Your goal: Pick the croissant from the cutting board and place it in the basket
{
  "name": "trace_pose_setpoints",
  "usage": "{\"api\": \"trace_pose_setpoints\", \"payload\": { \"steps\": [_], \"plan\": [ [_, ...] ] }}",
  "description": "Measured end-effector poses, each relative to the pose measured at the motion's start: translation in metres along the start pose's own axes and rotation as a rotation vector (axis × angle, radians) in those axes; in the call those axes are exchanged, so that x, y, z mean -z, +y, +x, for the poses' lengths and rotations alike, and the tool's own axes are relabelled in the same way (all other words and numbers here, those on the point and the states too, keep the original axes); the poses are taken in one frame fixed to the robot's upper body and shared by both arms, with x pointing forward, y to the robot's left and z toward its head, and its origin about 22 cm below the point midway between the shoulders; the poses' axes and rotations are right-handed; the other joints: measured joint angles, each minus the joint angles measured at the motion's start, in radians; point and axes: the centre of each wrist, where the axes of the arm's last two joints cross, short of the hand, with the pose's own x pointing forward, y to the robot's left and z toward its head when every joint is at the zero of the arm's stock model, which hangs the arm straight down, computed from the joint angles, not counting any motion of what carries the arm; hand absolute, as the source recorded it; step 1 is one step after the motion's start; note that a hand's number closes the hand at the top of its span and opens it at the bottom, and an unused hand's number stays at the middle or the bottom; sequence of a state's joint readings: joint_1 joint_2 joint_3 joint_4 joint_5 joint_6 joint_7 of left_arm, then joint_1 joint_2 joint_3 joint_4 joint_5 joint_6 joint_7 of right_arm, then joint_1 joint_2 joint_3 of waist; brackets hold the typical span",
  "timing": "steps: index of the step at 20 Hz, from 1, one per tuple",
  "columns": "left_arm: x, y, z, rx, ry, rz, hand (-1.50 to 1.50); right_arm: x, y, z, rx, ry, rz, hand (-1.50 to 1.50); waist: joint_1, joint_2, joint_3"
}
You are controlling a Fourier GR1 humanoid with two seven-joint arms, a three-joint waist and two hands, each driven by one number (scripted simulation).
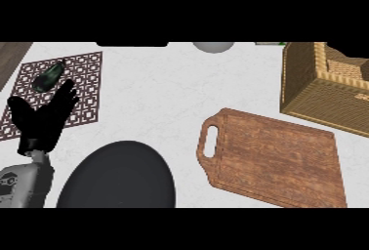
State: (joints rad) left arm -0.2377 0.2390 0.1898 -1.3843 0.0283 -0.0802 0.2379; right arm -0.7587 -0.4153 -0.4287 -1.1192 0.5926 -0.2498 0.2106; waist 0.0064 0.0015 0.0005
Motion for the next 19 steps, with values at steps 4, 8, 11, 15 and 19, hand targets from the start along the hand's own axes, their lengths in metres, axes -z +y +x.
{"api": "trace_pose_setpoints", "payload": {
  "steps": [4, 8, 11, 15, 19],
  "plan": [
    [-0.002, 0.001, -0.007, 0.000, 0.006, 0.009, 0.00, 0.012, -0.032, -0.006, 0.145, 0.071, -0.105, -1.50, -0.008, -0.002, 0.000],
    [-0.006, 0.005, -0.006, 0.001, 0.015, 0.013, 0.00, 0.019, -0.081, -0.029, 0.255, 0.139, -0.180, -1.50, -0.014, -0.004, 0.000],
    [-0.006, 0.004, -0.008, 0.000, 0.010, 0.016, 0.00, 0.019, -0.124, -0.052, 0.294, 0.166, -0.186, -1.50, -0.018, -0.004, 0.000],
    [-0.012, 0.004, -0.013, -0.001, 0.010, 0.018, 0.00, 0.008, -0.174, -0.090, 0.306, 0.191, -0.134, -1.50, -0.021, -0.005, 0.000],
    [-0.010, 0.009, -0.010, -0.002, 0.004, 0.020, 0.00, -0.005, -0.223, -0.126, 0.297, 0.204, -0.062, -1.50, -0.021, -0.003, 0.000]
  ]
}}
